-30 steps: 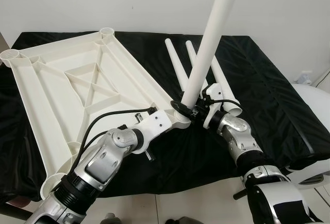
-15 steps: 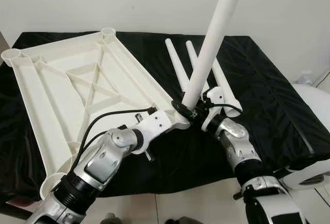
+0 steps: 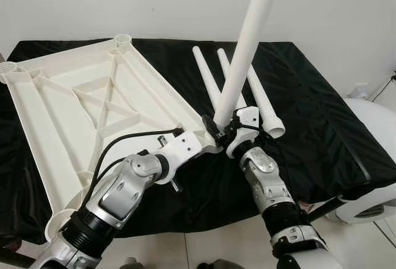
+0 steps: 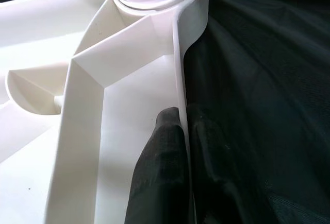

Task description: Building children table

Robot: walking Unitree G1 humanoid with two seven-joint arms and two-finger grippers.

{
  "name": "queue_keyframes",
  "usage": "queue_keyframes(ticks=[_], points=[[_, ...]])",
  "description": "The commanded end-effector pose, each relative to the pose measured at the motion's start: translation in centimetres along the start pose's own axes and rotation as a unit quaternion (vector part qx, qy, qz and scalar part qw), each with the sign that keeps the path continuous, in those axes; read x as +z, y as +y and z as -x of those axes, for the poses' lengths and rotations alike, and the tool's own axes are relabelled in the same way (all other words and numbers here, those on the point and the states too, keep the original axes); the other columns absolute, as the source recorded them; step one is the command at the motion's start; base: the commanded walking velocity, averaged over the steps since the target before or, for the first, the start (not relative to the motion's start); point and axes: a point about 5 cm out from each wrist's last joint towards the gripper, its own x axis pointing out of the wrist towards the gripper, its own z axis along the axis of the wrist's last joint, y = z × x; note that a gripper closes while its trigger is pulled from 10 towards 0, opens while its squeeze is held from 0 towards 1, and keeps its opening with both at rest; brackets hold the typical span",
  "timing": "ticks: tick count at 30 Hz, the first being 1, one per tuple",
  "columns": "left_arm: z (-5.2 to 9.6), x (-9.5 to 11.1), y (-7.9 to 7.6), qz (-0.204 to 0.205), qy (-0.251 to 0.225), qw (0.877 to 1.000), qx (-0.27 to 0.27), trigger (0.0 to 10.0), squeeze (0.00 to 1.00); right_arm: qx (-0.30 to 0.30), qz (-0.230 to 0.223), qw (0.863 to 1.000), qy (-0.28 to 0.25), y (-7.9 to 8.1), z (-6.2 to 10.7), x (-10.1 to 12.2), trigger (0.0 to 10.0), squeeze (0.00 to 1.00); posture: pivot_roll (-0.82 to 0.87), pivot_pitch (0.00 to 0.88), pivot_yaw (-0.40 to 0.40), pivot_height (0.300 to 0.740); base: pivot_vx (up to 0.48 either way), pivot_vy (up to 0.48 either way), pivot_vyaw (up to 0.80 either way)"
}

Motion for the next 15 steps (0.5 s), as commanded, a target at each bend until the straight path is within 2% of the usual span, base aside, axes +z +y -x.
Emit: queue_keyframes(ticks=[1,3,4,8,15], points=[[-0.97,0.04,-2.09,0.000,-0.002,0.999,-0.053,10.0,0.00,-0.016,-0.016,1.000,-0.008,1.40,-0.79,0.81,10.0,0.00,0.03,0.000,-0.087,0.740,0.000,0.000,0.00],[-0.97,0.04,-2.09,0.000,-0.002,0.999,-0.053,10.0,0.00,-0.016,-0.016,1.000,-0.008,1.40,-0.79,0.81,10.0,0.00,0.03,0.000,-0.087,0.740,0.000,0.000,0.00],[-0.97,0.06,-2.10,0.001,-0.002,0.999,-0.053,10.0,0.00,-0.057,-0.016,0.998,0.009,1.66,-0.71,0.49,10.0,0.00,0.03,0.000,-0.090,0.740,0.000,0.000,0.00],[-0.98,0.08,-2.10,0.002,-0.002,0.999,-0.052,10.0,0.00,-0.066,-0.014,0.998,0.013,2.29,-0.56,0.54,10.0,0.00,0.03,0.000,-0.092,0.740,0.000,0.000,0.00],[-0.98,0.06,-2.08,0.002,-0.002,0.999,-0.050,10.0,0.00,-0.075,0.005,0.997,0.013,1.60,-0.48,0.71,10.0,0.00,0.04,0.000,-0.099,0.740,0.000,0.000,0.00]])
